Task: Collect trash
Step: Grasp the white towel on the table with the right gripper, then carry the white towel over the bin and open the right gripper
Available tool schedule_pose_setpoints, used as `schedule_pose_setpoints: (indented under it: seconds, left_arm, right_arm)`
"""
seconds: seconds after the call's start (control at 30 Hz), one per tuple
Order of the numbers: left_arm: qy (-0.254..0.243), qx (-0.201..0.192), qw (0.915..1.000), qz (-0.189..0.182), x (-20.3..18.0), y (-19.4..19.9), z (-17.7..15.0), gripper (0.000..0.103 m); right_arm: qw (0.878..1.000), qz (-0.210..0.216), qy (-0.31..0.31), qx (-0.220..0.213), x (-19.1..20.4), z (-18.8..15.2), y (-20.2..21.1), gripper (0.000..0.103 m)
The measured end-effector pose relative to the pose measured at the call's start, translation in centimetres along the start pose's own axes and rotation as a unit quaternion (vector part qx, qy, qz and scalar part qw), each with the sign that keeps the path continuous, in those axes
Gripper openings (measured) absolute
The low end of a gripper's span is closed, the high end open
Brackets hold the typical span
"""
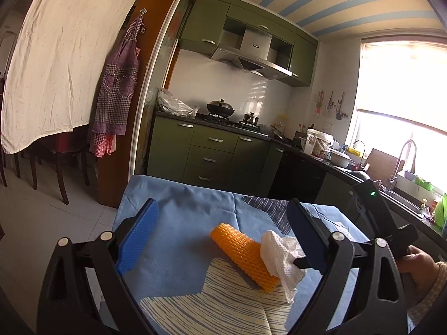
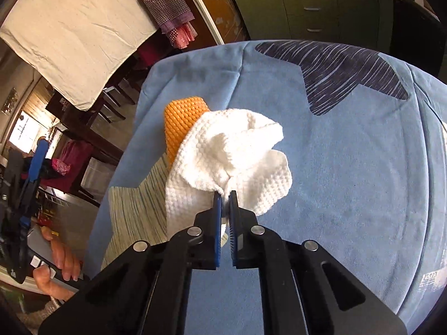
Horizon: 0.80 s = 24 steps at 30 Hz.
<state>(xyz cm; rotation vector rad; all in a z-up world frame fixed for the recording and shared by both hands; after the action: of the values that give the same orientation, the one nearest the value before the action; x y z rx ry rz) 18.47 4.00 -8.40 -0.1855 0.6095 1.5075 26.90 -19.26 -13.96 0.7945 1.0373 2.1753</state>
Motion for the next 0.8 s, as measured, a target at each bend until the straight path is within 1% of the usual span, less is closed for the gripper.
schedule_pose_setpoints:
  seconds: [0.13,0.47,0.67,0.8]
  left_arm:
    - [-0.007,0.002,1.0000,0.003,-0.3,-0.3,-0.2,0.088]
    - [-0.021,0.008,0.9997,0.011,-0.5,-0.7,-0.7,0.088]
    - [-0.035,0.006,0.9993,0.011,-0.9,-0.7,-1.0,0.088]
    - [-0.040,0.008,0.9991,0.007,-1.2,-0.7,-1.1,0.088]
  right_arm:
    - [0.999,0.020,-0.008,-0.039,0.2,0.3,3.8,0.006]
    - [0.992,0.035,-0.018,-0.117,0.2,0.8,12.2,0.006]
    - [0.988,0.024,-0.029,-0.149,-0.8,-0.4,16.8,0.006]
    - [0.985,-0.007,-0.047,-0.167,-3.1,-2.7,20.5,0.006]
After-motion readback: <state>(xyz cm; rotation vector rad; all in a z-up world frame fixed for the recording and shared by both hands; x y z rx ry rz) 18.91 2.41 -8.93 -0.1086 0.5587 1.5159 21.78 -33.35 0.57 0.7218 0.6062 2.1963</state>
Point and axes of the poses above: each gripper's, at about its wrist camera, not at the fingertips, and y roughly against the way its jaws point, x to its left, z to its top, the point moved 5 cm from there along -y, roughly the way its jaws point, and after that the axes turned 15 degrees about y, right-handed, at the moved point
